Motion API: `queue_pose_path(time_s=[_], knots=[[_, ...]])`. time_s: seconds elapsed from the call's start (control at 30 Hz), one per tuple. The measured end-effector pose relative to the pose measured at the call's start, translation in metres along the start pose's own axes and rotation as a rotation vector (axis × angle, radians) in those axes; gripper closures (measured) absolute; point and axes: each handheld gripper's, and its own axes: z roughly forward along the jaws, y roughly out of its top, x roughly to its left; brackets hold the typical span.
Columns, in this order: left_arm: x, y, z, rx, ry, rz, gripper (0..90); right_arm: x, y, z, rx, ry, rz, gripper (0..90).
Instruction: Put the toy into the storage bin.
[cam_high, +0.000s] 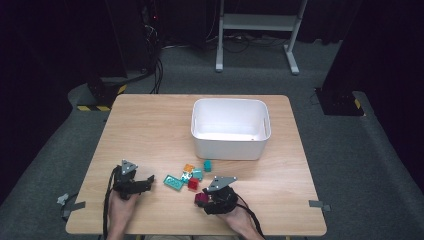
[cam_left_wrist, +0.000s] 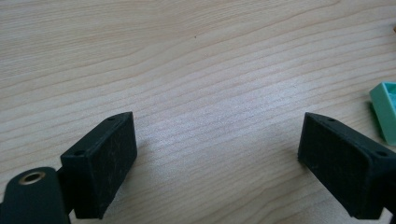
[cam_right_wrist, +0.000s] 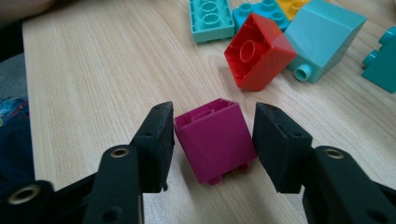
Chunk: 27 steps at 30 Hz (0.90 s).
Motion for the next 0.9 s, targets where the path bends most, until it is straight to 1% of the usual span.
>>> queue_pose_path(time_s=[0.1,0.23,0.4,0.53,0.7,0.9], knots=[[0.0,0.0,0.0,0.0,0.0,0.0,11.5,0.0,-0.001,0.001,0.001,-0.006,-0.006,53.1],[0.0,0.0,0.0,0.0,0.0,0.0,11.5,-0.001,-0.001,0.0,0.001,-0.014,-0.004,55.2],[0.0,0.0,0.0,0.0,0.0,0.0,11.5,-0.001,-0.001,-0.001,0.003,-0.02,-0.012,56.4],[0.0,0.0,0.0,0.0,0.0,0.0,11.5,-0.001,-0.001,-0.002,0.007,-0.022,-0.029,57.9],[0.0,0.0,0.0,0.0,0.0,0.0,11.5,-0.002,-0.002,-0.005,0.007,-0.03,-0.032,58.8],[0.0,0.0,0.0,0.0,0.0,0.0,11.5,-0.005,-0.001,-0.01,-0.005,-0.04,-0.027,58.9]])
